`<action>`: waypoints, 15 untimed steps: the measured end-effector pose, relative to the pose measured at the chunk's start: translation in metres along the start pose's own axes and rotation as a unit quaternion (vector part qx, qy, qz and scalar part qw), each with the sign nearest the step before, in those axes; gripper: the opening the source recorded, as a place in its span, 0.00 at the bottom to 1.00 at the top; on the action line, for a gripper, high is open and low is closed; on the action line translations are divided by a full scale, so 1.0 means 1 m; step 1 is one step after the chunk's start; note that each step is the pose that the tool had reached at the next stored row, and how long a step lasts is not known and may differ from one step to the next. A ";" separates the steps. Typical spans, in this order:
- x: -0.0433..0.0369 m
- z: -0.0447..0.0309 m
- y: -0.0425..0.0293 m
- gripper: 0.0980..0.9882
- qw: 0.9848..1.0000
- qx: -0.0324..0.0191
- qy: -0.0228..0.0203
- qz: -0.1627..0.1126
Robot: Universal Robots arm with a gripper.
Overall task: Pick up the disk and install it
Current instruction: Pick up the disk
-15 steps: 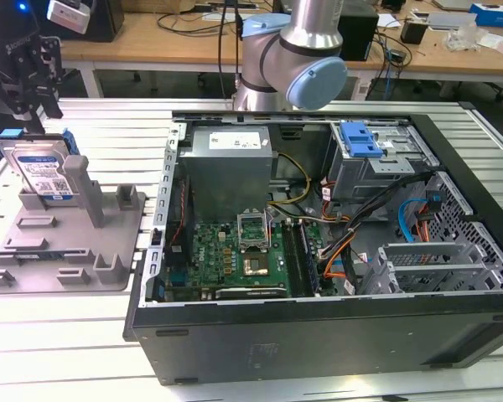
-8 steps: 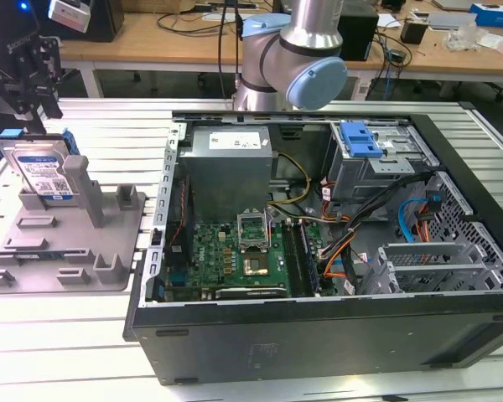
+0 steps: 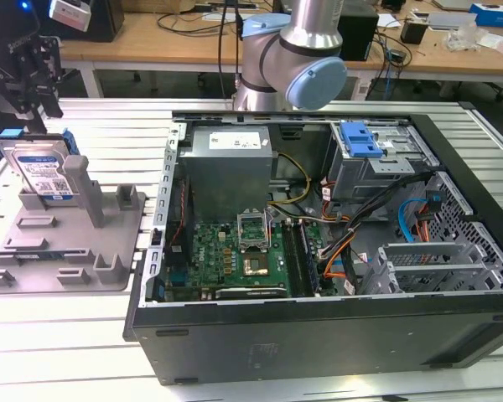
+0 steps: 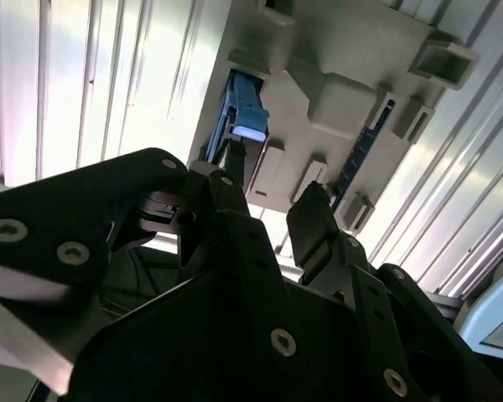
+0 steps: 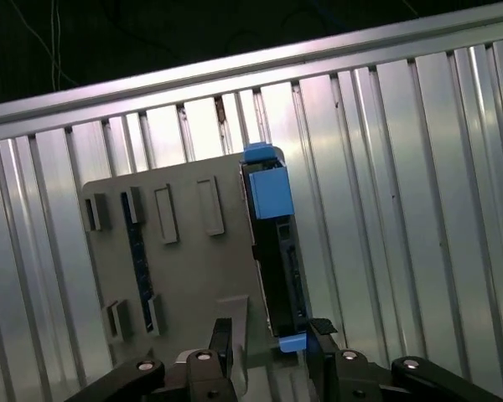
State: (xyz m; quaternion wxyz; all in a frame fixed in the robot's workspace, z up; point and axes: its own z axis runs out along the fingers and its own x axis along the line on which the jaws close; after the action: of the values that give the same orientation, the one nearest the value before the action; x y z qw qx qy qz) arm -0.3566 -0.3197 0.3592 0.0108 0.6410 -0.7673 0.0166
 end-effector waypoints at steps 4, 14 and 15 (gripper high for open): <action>-0.0016 0.0001 0.0004 0.43 0.999 0.001 0.000 -0.035; -0.0053 0.0029 0.0252 0.43 0.998 0.002 -0.001 -0.059; -0.0057 0.0030 0.0258 0.43 0.998 0.002 -0.001 -0.061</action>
State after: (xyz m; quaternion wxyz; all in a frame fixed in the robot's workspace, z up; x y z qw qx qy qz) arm -0.3810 -0.3097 0.3558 0.0095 0.6870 -0.7264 0.0169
